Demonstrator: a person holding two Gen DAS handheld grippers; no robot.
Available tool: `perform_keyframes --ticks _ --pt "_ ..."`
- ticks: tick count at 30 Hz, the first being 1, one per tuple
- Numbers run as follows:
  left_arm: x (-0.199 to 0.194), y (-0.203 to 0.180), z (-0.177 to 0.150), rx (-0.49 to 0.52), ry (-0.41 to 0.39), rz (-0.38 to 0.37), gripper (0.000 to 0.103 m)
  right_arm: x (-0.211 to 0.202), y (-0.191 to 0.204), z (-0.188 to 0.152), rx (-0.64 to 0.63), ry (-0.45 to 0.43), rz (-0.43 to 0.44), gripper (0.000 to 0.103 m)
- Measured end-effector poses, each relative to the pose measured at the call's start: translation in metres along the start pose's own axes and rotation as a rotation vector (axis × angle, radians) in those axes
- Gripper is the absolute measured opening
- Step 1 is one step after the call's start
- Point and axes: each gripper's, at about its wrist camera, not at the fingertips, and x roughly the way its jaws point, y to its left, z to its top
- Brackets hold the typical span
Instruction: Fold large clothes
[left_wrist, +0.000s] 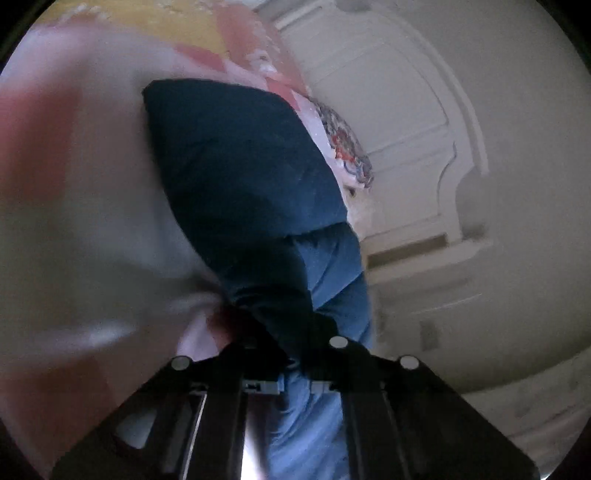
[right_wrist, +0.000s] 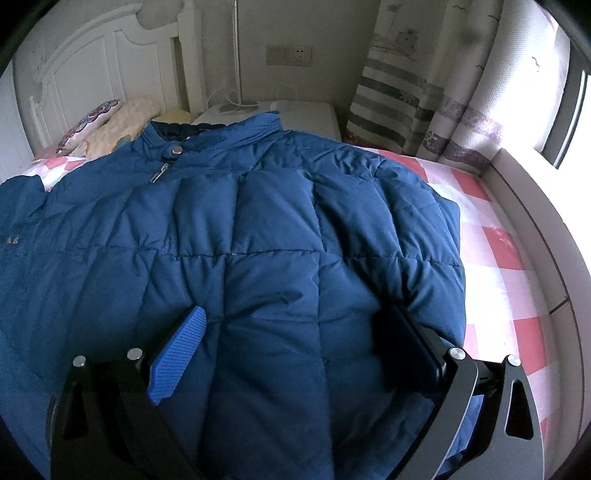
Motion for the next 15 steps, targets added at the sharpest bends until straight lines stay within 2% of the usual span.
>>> perform_keyframes --ticks 3,6,8,10,12,14,15 --pt "-0.023 -0.043 -0.038 0.154 -0.046 -0.052 0.005 -0.002 0.000 0.001 0.010 -0.011 0.007 0.095" --pt "-0.044 -0.101 -0.098 0.335 0.028 -0.199 0.005 -0.009 -0.006 0.000 0.048 -0.056 0.018 0.093" --pt "-0.054 -0.146 -0.162 0.501 0.140 -0.305 0.005 -0.017 -0.013 -0.001 0.092 -0.102 0.026 0.093" --pt "-0.056 -0.179 -0.227 0.677 0.243 -0.356 0.005 -0.025 -0.024 -0.003 0.153 -0.150 0.036 0.093" --pt "-0.052 -0.202 -0.308 0.888 0.348 -0.349 0.007 -0.029 -0.036 -0.006 0.219 -0.179 0.044 0.093" --pt "-0.037 -0.201 -0.383 1.042 0.470 -0.317 0.011 -0.030 -0.052 -0.009 0.299 -0.193 0.081 0.093" --pt "-0.024 -0.194 -0.414 1.083 0.547 -0.279 0.014 -0.029 -0.061 -0.011 0.343 -0.193 0.106 0.093"
